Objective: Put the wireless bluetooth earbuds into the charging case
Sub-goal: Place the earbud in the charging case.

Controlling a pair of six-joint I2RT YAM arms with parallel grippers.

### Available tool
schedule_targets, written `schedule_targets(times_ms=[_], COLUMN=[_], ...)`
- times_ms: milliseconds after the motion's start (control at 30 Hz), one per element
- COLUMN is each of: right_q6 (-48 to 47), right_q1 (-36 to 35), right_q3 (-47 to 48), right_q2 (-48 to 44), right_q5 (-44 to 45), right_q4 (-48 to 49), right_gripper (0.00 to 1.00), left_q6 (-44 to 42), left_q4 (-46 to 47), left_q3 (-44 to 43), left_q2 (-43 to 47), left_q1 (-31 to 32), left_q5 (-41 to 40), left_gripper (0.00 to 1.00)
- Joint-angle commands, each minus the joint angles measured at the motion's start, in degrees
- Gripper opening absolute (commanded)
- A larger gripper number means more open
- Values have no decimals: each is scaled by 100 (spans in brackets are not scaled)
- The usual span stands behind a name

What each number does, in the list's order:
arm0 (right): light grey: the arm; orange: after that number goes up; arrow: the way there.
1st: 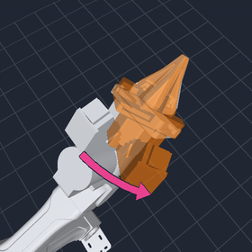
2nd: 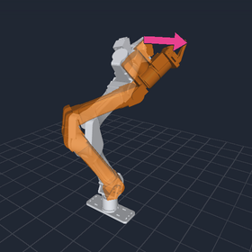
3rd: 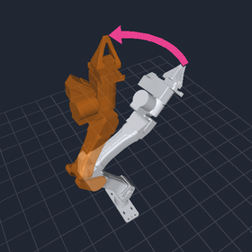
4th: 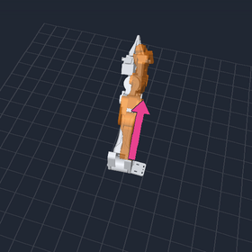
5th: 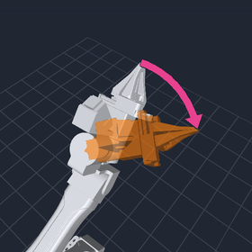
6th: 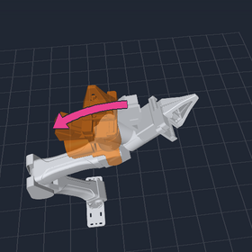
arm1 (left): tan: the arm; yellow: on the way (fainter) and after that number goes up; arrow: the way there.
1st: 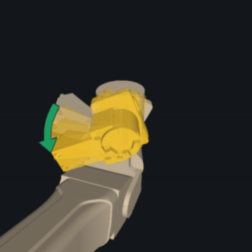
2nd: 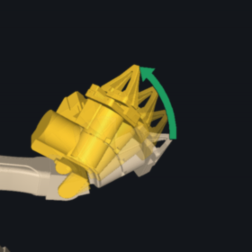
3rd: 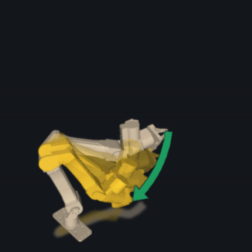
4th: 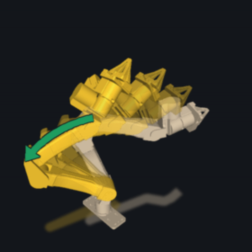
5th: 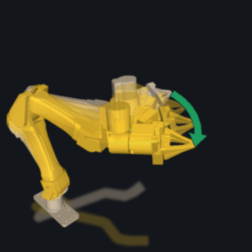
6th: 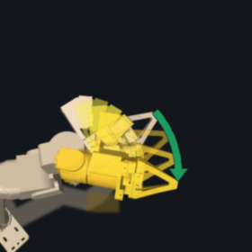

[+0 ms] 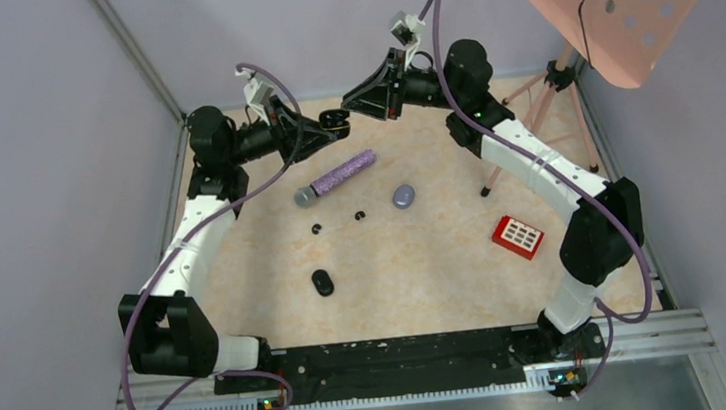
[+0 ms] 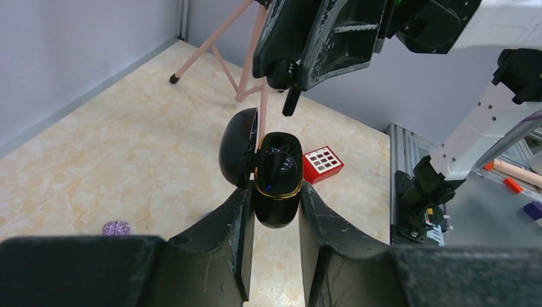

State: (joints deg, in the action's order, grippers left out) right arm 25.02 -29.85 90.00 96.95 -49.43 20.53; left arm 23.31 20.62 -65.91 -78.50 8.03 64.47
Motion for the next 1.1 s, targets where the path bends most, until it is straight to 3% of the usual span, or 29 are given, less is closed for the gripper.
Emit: schedule_targets(times_ms=[0,967,1067], right_q6=[-181,-335,-375], right_q1=[-99,-285,-285], right_q3=[150,373,474], right_q2=[-56,139,213], right_q5=[351,664,651], right_q4=[-97,-472,-641], right_gripper=[0,0,4], left_q6=[117,336,325], left_q4=[378,544,599], left_q3=[-290,-244,-224], left_q2=[214,261,273], left_q1=[23,-21,-21], left_q5=[-121,-407,-362], left_gripper=[0,0,0])
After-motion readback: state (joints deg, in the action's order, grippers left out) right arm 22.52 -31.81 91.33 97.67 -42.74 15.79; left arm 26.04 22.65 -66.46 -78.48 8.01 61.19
